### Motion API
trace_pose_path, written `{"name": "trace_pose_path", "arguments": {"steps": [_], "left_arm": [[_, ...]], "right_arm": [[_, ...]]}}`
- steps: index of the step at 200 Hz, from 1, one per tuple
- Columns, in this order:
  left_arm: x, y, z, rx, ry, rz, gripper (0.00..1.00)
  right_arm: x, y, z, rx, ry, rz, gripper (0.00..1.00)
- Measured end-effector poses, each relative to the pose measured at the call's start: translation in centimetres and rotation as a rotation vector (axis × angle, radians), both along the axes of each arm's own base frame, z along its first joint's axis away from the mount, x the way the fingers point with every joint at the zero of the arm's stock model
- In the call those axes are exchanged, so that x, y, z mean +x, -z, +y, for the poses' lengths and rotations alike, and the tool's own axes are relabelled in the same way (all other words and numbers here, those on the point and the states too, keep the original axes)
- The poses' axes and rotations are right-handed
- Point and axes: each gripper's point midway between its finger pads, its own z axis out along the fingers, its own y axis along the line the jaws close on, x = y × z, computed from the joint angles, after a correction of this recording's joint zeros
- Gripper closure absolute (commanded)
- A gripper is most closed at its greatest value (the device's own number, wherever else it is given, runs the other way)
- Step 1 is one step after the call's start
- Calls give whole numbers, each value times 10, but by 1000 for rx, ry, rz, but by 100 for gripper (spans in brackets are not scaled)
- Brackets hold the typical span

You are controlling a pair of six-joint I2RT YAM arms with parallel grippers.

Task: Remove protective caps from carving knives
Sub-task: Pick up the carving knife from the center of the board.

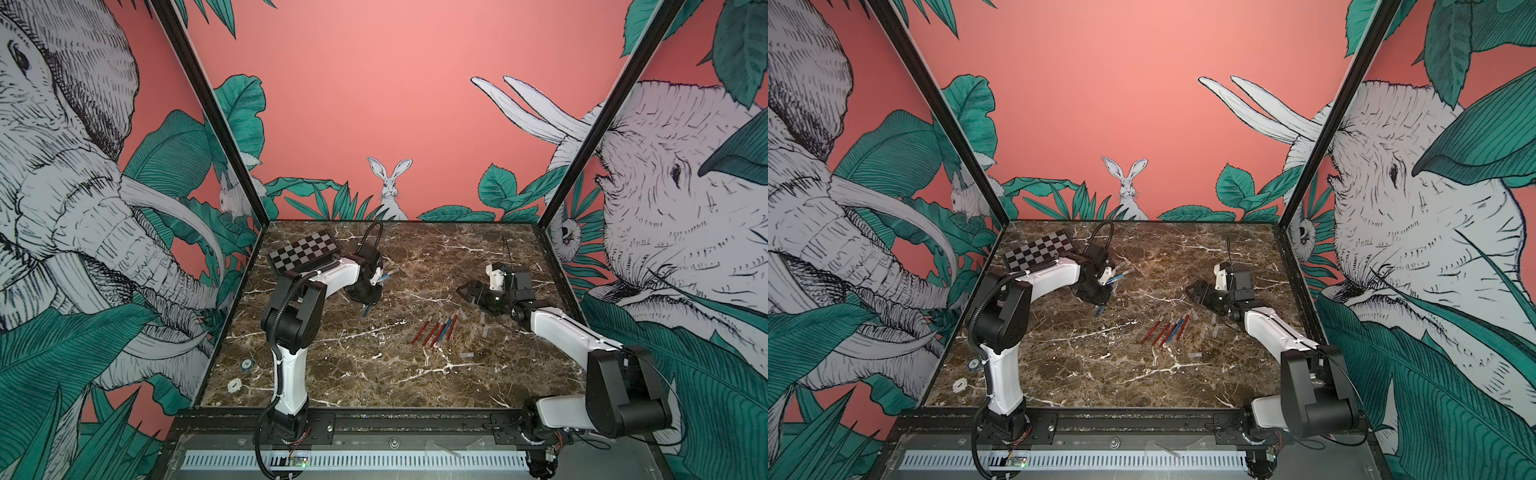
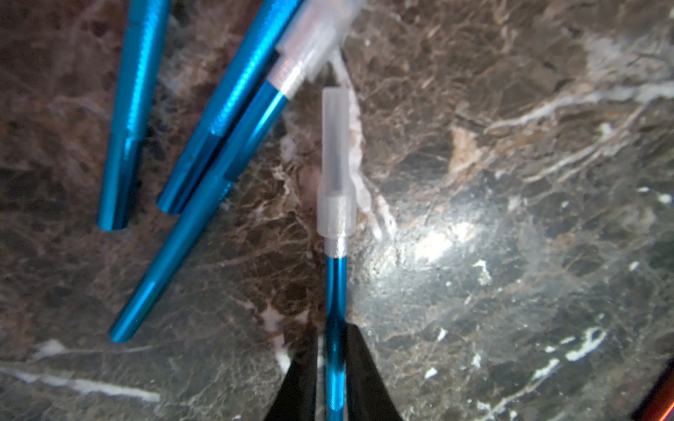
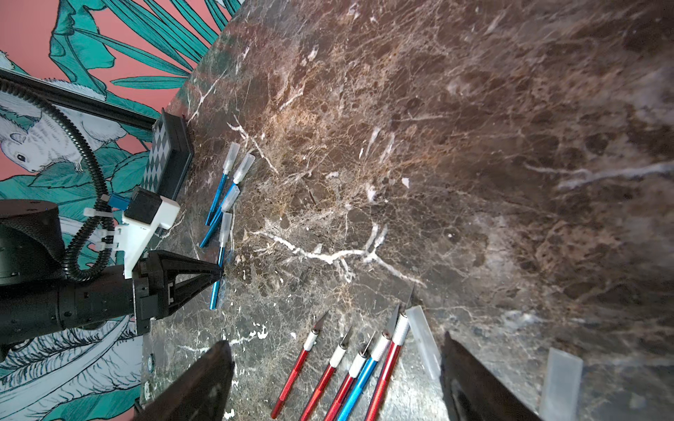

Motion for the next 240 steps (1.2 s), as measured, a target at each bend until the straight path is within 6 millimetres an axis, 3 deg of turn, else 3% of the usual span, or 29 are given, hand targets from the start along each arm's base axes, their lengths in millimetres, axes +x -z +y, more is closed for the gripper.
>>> {"name": "trace_pose_path", "arguments": {"steps": [111, 240], "left_arm": [[-3, 0, -5, 6, 21, -3, 75], [-3, 2, -5, 15, 4, -33, 85]], "right_arm": [[0, 2, -1, -5, 5, 1, 14], [-2, -2, -2, -6, 9, -12, 14]]}}
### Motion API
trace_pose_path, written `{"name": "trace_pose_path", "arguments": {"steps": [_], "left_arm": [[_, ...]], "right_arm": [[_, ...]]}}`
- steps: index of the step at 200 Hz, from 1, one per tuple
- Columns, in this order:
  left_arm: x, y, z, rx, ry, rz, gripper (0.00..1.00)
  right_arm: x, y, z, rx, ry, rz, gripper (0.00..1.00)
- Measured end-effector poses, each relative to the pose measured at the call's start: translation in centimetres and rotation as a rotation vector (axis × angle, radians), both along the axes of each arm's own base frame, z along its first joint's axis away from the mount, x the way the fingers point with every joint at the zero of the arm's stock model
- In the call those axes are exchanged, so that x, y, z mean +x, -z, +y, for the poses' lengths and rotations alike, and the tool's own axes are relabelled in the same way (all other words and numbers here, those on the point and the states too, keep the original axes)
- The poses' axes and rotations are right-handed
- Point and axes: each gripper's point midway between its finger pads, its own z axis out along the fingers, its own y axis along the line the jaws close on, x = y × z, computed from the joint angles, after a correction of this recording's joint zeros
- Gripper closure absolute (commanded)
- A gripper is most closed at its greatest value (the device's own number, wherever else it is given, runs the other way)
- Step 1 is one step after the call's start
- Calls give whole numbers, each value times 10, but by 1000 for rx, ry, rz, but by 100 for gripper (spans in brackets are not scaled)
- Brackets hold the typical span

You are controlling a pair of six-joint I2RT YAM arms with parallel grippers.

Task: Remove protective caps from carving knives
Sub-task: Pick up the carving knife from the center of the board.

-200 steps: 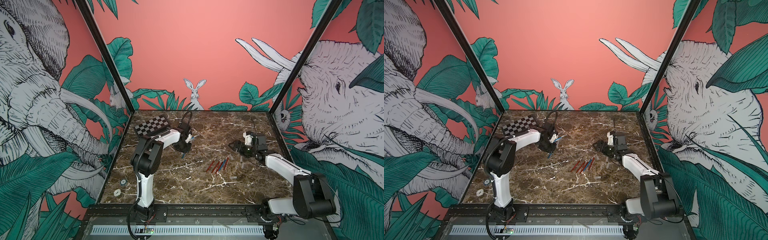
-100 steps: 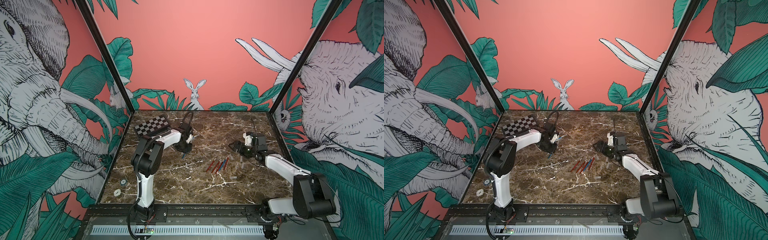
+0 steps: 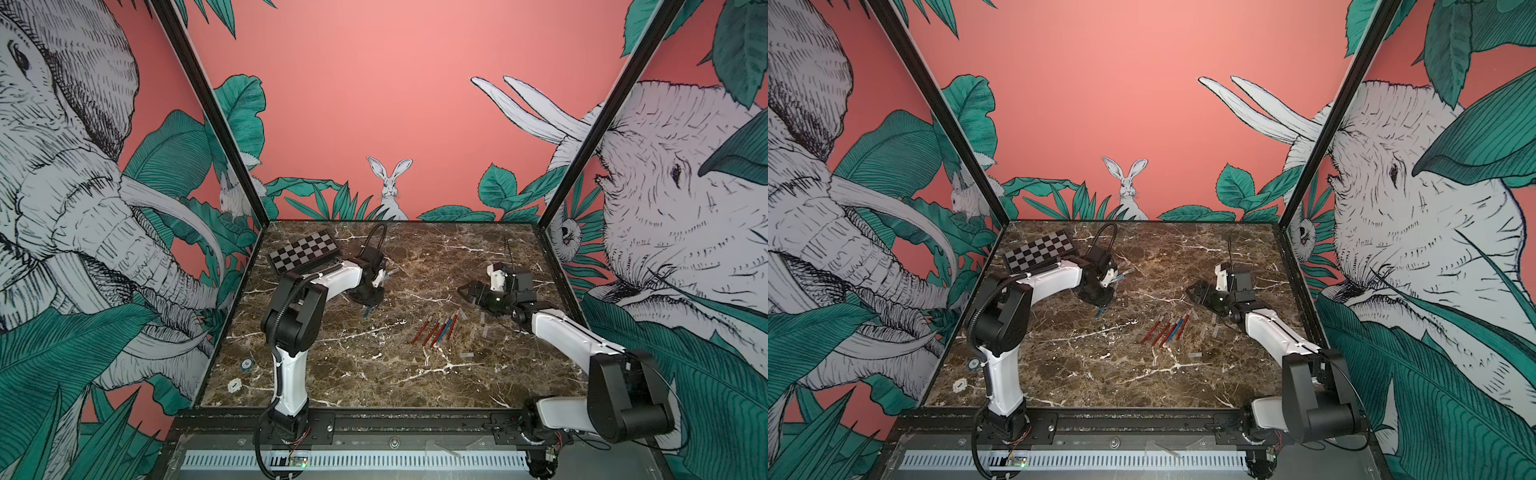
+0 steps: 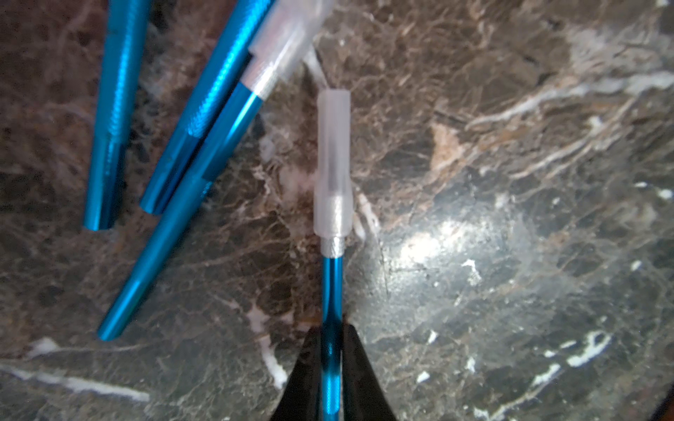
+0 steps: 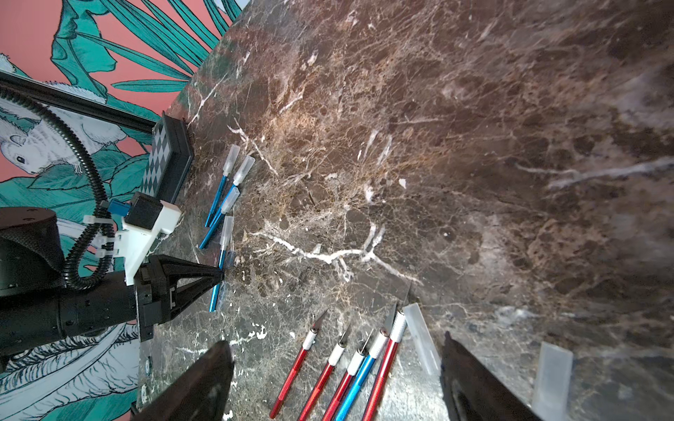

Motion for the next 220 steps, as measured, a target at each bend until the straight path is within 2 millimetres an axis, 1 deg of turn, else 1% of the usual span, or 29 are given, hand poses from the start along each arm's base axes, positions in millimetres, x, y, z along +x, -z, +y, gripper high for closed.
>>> {"name": "trace_pose_path", "arguments": {"steps": [47, 101, 120, 173, 194, 220], "left_arm": [[-1, -1, -3, -4, 7, 1, 86], [-16, -5, -13, -24, 38, 38, 86], [-19, -13, -16, -39, 47, 38, 86], [-19, -47, -28, -110, 67, -10, 86], [-21, -54, -32, -135, 69, -14, 86], [-27, -60, -41, -167, 76, -7, 86]], "right_arm": [[-2, -1, -1, -6, 5, 3, 14], [-5, -17, -4, -12, 13, -36, 14], [-5, -17, -4, -11, 13, -38, 13], [-6, -15, -4, -7, 12, -32, 14], [-5, -12, -2, 2, 9, -24, 17], [-4, -6, 4, 13, -3, -8, 18]]}}
